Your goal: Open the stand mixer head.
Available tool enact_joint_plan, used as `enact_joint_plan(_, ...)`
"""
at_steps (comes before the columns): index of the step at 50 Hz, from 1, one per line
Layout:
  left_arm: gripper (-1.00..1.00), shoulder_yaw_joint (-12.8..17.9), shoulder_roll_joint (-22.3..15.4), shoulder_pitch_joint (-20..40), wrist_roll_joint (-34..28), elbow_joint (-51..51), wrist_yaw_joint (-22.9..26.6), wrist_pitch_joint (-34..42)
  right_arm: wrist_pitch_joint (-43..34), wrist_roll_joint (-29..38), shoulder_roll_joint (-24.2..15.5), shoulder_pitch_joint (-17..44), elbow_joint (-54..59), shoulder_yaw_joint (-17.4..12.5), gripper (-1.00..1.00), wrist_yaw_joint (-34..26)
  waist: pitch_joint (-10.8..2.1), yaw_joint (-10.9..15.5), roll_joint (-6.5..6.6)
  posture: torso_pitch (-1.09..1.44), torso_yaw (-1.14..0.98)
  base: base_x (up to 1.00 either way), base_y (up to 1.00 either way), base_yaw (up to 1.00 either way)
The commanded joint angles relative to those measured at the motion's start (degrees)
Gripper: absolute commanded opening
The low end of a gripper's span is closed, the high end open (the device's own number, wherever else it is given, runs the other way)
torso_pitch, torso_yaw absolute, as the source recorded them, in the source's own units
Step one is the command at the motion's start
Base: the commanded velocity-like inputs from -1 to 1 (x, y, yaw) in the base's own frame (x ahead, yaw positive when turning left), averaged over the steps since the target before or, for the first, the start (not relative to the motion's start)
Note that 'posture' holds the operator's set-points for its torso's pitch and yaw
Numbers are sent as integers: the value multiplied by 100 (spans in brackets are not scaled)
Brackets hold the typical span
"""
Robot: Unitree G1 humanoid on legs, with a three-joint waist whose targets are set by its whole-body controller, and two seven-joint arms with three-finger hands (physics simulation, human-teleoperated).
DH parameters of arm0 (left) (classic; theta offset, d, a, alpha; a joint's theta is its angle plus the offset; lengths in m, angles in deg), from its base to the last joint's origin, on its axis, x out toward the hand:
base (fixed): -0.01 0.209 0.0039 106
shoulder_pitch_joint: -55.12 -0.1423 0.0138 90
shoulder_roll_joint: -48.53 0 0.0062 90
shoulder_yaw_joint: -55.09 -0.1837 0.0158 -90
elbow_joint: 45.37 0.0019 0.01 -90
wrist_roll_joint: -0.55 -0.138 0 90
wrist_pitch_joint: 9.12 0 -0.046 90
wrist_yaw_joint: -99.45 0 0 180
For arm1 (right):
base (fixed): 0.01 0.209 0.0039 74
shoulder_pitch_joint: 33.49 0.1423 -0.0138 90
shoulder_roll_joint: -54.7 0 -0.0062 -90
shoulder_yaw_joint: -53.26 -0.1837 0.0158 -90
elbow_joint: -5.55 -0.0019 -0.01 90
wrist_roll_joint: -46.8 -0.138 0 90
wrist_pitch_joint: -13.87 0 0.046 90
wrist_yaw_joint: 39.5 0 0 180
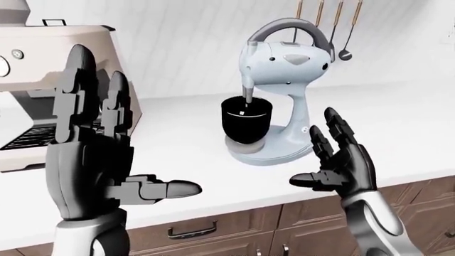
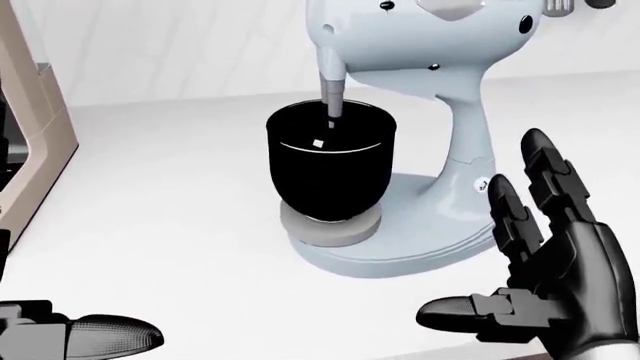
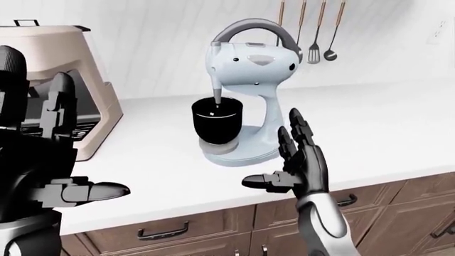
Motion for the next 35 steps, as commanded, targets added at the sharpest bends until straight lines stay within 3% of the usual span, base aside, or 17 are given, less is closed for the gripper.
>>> enact_joint_plan(1, 100, 14, -14, 98, -6, -113, 7, -112, 186, -40, -33, 131, -145, 0, 100, -11, 49, -15, 7, -32, 0, 5, 0, 0)
enact_joint_plan(2, 100, 11, -7, 98, -15, -113, 15, -111, 162, -52, -46, 158, -149, 0, 100, 6, 113, -7, -3, -32, 0, 4, 0, 0)
enact_joint_plan(3, 100, 9, 0, 101, -24, -106, 20, -111, 136, -64, -52, 176, -164, 6, 100, 24, 8, -3, -6, -32, 0, 4, 0, 0)
enact_joint_plan(10, 100, 3, 16, 116, -54, -73, 40, -128, 100, -96, -75, 204, -185, 10, 100, 61, -33, 13, -25, -32, 0, 5, 0, 0)
enact_joint_plan(12, 100, 17, 17, 116, -45, -74, 45, -128, 99, -99, -78, 209, -181, 12, 100, 67, 142, -13, -1, -32, 0, 5, 0, 0)
enact_joint_plan(14, 100, 14, 17, 121, -48, -74, 43, -125, 98, -101, -78, 209, -179, 18, 100, 69, 29, -1, -15, -32, 0, 5, 0, 0)
enact_joint_plan(16, 100, 13, 15, 137, -53, -62, 39, -122, 92, -102, -83, 224, -162, 19, 100, 78, 16, 1, -20, -32, 0, 5, 0, 0)
enact_joint_plan(18, 100, 23, 16, 125, -44, -68, 44, -127, 109, -97, -84, 225, -133, 20, 100, 78, 163, -21, 6, -32, 0, 5, 0, 0)
enact_joint_plan(20, 100, 20, 14, 136, -43, -76, 37, -114, 142, -87, -90, 239, -74, 12, 100, 75, 44, -10, -6, -32, 0, 5, 0, 0)
enact_joint_plan(23, 100, 28, 11, 147, -37, -77, 32, -105, 157, -70, -91, 233, -45, 31, 100, 82, 7, -6, -14, -32, 0, 4, 0, 0)
enact_joint_plan(25, 100, 27, 10, 152, -39, -69, 28, -105, 150, -76, -90, 243, -42, 30, 100, 89, 161, -24, 9, -32, 0, 5, 0, 0)
enact_joint_plan(27, 100, 29, 11, 135, -33, -83, 33, -107, 134, -83, -96, 261, -40, 24, 100, 99, 37, -11, -5, -32, 0, 4, 0, 0)
enact_joint_plan(29, 100, 15, 15, 130, -42, -80, 32, -112, 143, -74, -101, 282, 8, 25, 100, 111, 146, -15, -3, -32, 0, 5, 0, 0)
enact_joint_plan(30, 100, 14, 15, 146, -39, -82, 23, -95, 141, -75, -100, 281, 1, 31, 100, 114, 37, -13, -2, -32, 0, 5, 0, 0)
enact_joint_plan(35, 100, 35, 8, 160, -15, -104, 8, -61, 119, -83, -103, 314, 13, 48, 100, 139, -15, -4, -16, -32, 0, 4, 0, 0)
